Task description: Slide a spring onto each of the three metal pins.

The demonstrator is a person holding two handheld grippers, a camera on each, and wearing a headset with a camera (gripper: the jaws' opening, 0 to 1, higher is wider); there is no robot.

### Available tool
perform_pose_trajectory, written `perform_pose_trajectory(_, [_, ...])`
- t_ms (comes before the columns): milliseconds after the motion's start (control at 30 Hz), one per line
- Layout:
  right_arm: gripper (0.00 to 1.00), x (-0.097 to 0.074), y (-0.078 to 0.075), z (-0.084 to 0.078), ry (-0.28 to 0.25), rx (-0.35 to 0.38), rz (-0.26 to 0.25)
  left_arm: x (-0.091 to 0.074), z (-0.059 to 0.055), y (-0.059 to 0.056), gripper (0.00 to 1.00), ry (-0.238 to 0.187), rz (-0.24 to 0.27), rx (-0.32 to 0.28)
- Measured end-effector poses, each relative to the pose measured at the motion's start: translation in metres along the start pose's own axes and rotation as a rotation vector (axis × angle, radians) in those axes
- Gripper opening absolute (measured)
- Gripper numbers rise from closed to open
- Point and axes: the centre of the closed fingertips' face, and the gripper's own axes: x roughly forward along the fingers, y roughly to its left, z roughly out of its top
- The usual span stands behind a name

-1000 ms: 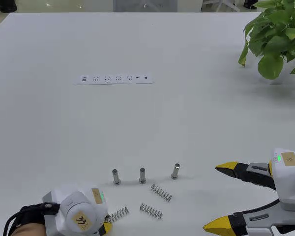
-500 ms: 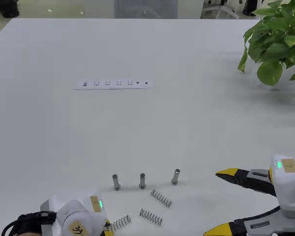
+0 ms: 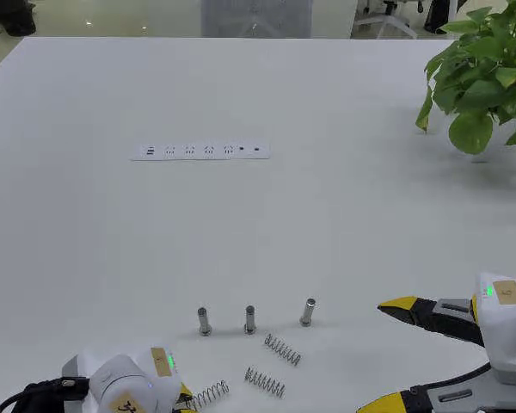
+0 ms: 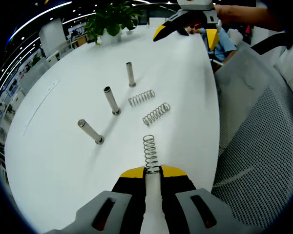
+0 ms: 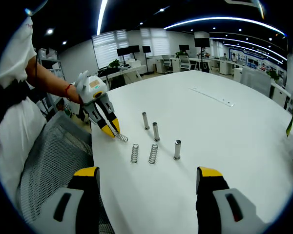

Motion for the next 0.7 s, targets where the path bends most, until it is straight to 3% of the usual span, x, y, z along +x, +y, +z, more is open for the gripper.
perform_pose_trajectory(433, [0.82, -0.001, 0.0, 0.0, 0.002, -0.002, 0.002, -0.011, 0.011, 0.0, 0.1, -0.046, 0.003, -0.027])
perform_pose_trajectory(700, [0.82, -0.001, 0.001, 0.007, -0.003, -0.01, 0.002, -0.026, 0.024, 0.003, 0.1, -0.111, 0.019, -0.055])
